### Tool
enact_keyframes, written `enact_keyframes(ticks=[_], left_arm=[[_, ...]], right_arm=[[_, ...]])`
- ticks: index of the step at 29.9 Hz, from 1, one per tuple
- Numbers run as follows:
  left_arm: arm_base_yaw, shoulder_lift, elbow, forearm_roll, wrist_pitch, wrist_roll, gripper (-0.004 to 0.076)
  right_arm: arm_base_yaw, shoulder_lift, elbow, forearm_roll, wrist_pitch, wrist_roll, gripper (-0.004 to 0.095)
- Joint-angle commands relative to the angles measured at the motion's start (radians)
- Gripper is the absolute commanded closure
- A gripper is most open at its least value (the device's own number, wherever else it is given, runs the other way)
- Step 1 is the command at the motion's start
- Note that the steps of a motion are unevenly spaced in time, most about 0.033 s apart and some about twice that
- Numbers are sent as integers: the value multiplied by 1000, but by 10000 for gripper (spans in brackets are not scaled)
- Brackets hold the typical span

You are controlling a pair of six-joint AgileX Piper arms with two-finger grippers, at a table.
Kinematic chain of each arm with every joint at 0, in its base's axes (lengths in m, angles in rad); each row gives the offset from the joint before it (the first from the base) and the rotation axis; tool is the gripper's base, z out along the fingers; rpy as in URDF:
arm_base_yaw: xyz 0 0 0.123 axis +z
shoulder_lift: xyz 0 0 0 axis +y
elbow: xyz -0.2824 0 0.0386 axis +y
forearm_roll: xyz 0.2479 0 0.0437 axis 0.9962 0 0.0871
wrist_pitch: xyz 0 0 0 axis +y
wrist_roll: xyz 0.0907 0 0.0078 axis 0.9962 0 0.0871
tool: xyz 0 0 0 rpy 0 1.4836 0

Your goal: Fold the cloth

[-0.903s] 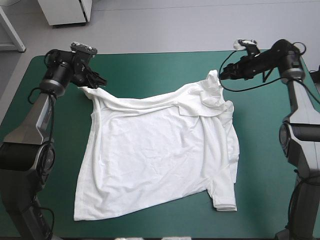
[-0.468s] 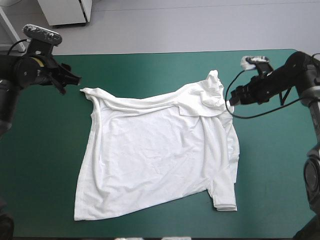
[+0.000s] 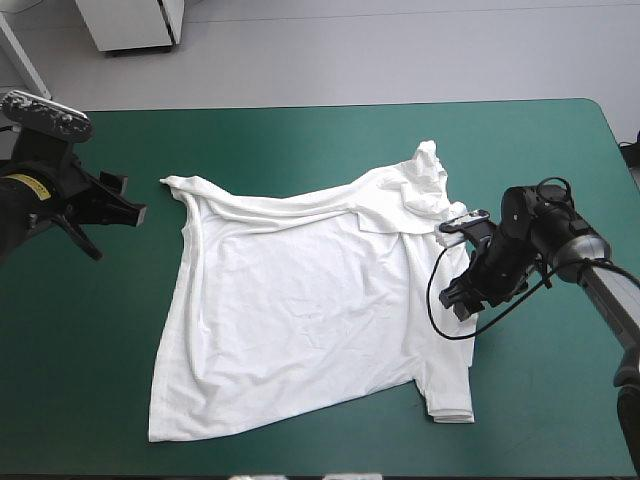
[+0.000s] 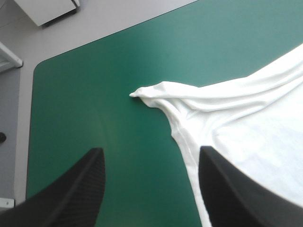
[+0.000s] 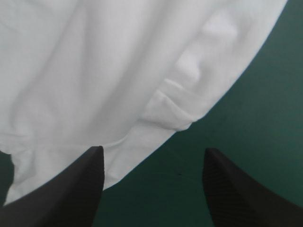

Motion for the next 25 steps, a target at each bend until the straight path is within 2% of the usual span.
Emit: enact_keyframes(ticks=[1,11,19,21,23,25], left_arm=[[-58,-22,-20,-9,-48,-4,293],[-123,-23,-20,24,-37,-4,293],[-123,-23,-18,24,-37,-4,293],[-123,-23,-18,24,-37,-4,293],[-123,-23,-18,29,-37,-4,293],[-123,-23,-18,33,-37,-4,293]], right_arm=[[1,-31,-5,-35,-24,6,325],[1,99,-5,-17,-70,14,325],[1,186,-11,54,-138,-7,334],[1,197,-11,52,-149,-7,407],[1,204,-11,45,-161,-8,544],[1,204,-11,42,-180,-32,731]])
